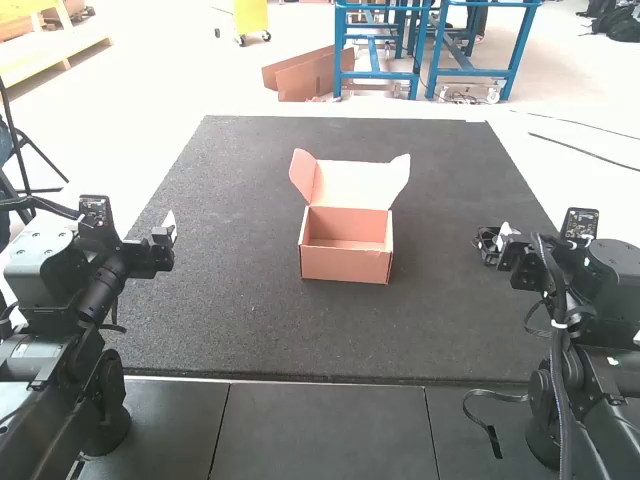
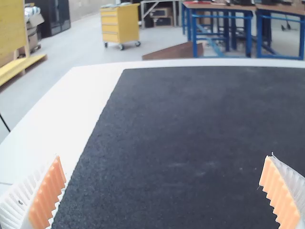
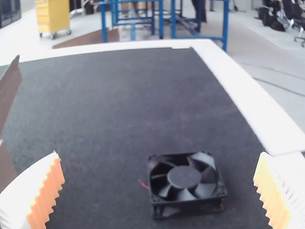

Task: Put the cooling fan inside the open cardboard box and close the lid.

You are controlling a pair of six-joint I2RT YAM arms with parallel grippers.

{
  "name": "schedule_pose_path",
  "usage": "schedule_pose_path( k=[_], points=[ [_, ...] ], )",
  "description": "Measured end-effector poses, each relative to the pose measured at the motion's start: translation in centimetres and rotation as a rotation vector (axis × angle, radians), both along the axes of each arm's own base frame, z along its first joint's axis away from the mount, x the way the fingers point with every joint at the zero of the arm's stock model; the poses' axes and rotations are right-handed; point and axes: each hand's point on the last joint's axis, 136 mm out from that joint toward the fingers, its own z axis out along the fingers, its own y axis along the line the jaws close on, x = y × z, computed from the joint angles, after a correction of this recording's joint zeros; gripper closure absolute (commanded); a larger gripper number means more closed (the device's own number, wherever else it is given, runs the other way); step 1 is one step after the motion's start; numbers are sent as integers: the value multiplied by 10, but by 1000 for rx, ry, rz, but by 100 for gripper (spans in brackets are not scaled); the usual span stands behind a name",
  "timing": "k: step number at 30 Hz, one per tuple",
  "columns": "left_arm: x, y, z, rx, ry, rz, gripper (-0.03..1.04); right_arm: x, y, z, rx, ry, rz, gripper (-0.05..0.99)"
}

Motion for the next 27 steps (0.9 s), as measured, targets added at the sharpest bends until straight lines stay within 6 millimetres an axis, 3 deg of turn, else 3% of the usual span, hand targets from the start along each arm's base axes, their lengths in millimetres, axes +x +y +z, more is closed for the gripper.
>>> schedule_pose_path(
  k=[20, 27],
  points=[
    [0, 0, 1, 0, -5, -1, 4, 0, 1, 1, 20, -4, 6, 2],
    [0, 0, 18, 1, -73, -1, 4, 1, 0, 30, 37, -123, -3, 2]
  ],
)
